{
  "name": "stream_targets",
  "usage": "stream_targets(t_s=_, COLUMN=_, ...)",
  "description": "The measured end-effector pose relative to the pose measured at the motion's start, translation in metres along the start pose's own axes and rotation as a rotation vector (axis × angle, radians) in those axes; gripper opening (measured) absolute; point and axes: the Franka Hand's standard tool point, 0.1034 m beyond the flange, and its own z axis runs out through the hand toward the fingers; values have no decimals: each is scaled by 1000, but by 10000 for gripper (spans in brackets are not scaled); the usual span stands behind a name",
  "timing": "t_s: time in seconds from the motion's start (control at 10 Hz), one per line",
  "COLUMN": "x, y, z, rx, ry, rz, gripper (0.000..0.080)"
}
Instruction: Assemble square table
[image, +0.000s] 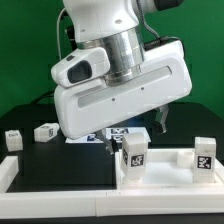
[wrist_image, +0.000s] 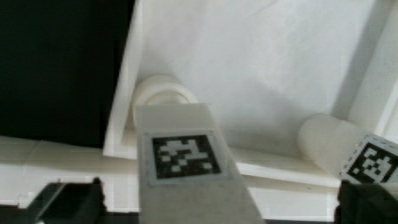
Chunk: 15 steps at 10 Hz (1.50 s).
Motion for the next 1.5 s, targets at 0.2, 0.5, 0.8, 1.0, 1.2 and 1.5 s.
stream_targets(t_s=0.2, x=3, y=3, z=4, rx=-15, ry=-30, rz=70, gripper=648)
stream_targets(t_s=0.5, x=7, y=6, z=16, rx=-22, ry=-31, rz=111, gripper=648)
stream_targets(t_s=0.8, x=4, y=16, z=16, rx=-31, ry=-19, rz=88, gripper=648)
stream_targets(t_s=1.0, x=4, y=16, z=16, rx=-31, ry=-19, rz=98, gripper=403)
stream_targets(t_s=1.2, x=4, y=14, z=16, rx=-29, ry=-17, rz=212, gripper=284)
stream_targets(t_s=1.5, x=6, y=13, z=17, rx=-34, ry=4, rz=422, gripper=284)
